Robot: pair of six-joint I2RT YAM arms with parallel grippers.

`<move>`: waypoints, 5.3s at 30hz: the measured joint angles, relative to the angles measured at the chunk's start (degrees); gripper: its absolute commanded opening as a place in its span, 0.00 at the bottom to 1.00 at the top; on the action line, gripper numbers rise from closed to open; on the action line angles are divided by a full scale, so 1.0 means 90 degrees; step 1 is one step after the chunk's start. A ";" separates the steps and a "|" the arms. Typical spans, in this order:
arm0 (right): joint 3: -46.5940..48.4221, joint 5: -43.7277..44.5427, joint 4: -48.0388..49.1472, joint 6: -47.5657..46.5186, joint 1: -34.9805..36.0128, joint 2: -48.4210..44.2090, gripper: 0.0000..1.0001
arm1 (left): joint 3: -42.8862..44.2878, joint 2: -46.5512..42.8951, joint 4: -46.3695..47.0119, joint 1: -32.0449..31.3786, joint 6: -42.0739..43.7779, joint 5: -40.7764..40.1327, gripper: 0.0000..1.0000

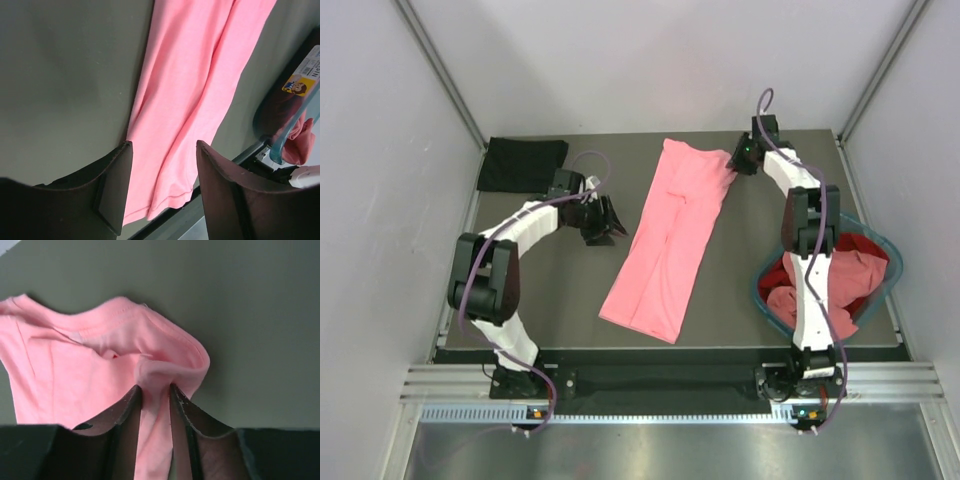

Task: Fold and stack the t-shirts
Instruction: Fold the tshirt

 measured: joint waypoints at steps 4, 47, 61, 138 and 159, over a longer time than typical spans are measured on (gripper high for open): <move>0.0682 -0.0085 0.0066 0.0075 0.0000 0.0510 0.13 | 0.0058 0.0216 -0.0005 0.0034 0.0000 -0.0002 0.58; -0.8041 -0.0464 -0.1008 0.0852 0.3092 -0.7201 0.65 | -0.2934 -0.1863 -0.0408 -0.1168 -0.0075 -0.1107 0.52; -0.9175 -0.0950 0.0415 0.2771 0.3733 -0.7227 0.66 | -0.2336 -0.1129 -0.0488 -0.1268 -0.0189 -0.1205 0.47; -0.8417 -0.0828 0.0019 0.1719 0.3077 -0.7329 0.00 | -0.1168 -0.1763 -0.0862 -0.1297 -0.0129 -0.1273 0.00; -0.4488 -0.1328 -0.1105 -0.0257 0.0746 -0.3944 0.00 | 0.3789 0.2351 -0.1027 -0.1008 0.0189 -0.1394 0.00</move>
